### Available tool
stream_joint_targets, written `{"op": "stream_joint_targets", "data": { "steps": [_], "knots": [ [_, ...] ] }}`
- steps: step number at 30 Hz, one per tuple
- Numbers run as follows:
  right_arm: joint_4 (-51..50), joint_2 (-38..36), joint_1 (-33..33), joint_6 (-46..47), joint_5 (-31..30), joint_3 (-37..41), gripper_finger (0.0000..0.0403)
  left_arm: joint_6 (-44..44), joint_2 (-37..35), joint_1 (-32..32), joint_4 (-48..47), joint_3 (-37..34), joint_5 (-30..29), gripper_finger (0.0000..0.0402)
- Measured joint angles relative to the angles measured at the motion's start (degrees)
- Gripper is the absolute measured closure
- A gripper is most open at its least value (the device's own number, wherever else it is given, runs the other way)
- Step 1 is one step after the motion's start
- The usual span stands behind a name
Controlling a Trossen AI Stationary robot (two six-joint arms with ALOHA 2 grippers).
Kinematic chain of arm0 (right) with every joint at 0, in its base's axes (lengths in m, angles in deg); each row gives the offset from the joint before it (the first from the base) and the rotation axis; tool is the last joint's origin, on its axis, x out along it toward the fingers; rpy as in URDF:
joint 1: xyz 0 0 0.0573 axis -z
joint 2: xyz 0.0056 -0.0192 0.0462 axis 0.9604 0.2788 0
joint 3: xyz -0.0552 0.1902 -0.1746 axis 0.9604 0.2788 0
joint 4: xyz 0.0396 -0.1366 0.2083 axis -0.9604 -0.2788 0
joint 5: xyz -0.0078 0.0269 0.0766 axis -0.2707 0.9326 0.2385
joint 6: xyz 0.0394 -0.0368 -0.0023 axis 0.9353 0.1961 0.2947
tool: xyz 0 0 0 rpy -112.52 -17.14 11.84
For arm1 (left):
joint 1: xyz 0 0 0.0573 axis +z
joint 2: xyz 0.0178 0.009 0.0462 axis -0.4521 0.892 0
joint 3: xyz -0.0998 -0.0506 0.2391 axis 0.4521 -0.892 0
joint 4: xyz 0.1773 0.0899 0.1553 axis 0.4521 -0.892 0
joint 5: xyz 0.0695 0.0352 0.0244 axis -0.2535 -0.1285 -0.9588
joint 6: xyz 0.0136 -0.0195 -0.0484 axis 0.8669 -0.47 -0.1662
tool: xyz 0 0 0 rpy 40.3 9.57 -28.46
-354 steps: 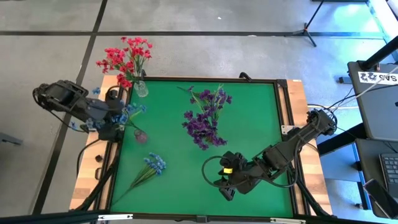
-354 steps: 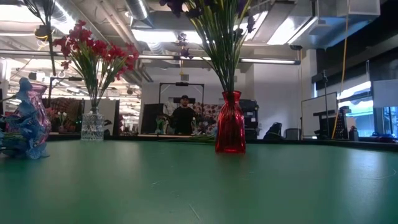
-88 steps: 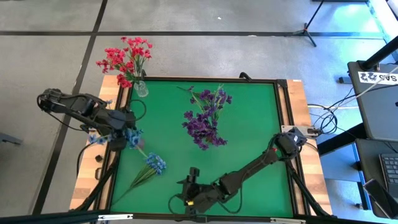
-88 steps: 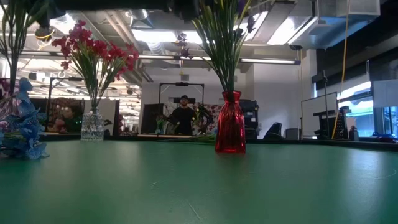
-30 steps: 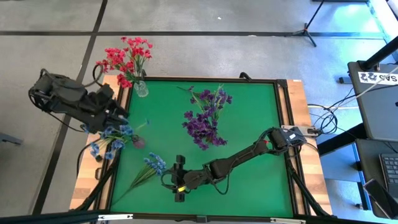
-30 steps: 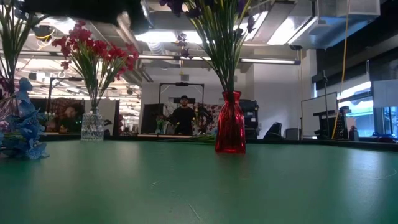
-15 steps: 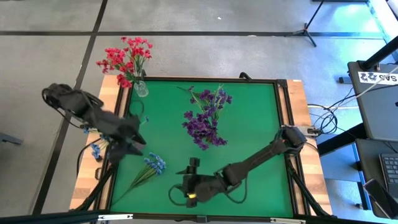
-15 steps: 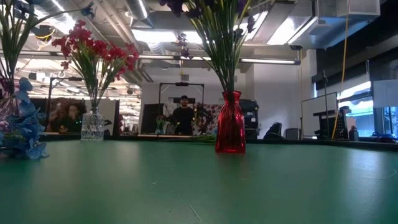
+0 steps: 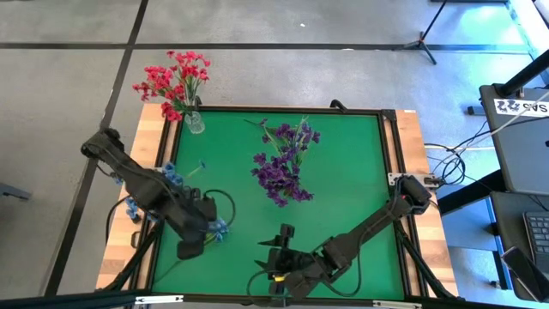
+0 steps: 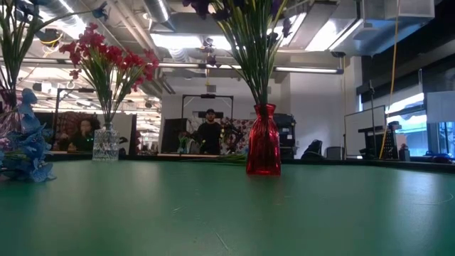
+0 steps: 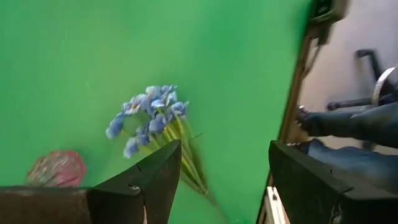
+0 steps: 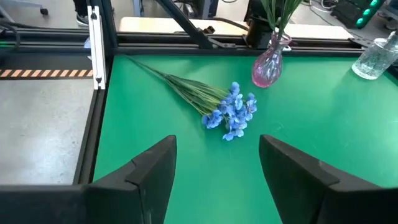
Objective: Sort flowers into vase by color
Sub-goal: Put the blue flowers into the violet vase
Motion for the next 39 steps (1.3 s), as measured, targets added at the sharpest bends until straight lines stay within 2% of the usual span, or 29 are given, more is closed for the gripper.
{"op": "stream_joint_targets", "data": {
  "steps": [16,21,26,39],
  "knots": [
    [-0.5,0.07,0.14,0.29,0.07,0.0,0.0173,-8.95,8.49,-2.27,-1.93,-0.27,1.24,0.0166],
    [-0.48,0.07,0.14,0.55,0.08,0.0,0.0173,-13.45,10.91,-3.03,-1.95,-3.68,1.6,0.0166],
    [-0.44,0.09,0.14,0.55,0.09,0.0,0.0173,-15.64,12.37,-3.21,-1.25,-7.63,4.49,0.0166],
    [-0.44,0.17,0.14,0.53,0.11,0.0,0.0173,-19.67,12.39,-3.59,10.32,-17.55,7.55,0.0166]
  ]
}}
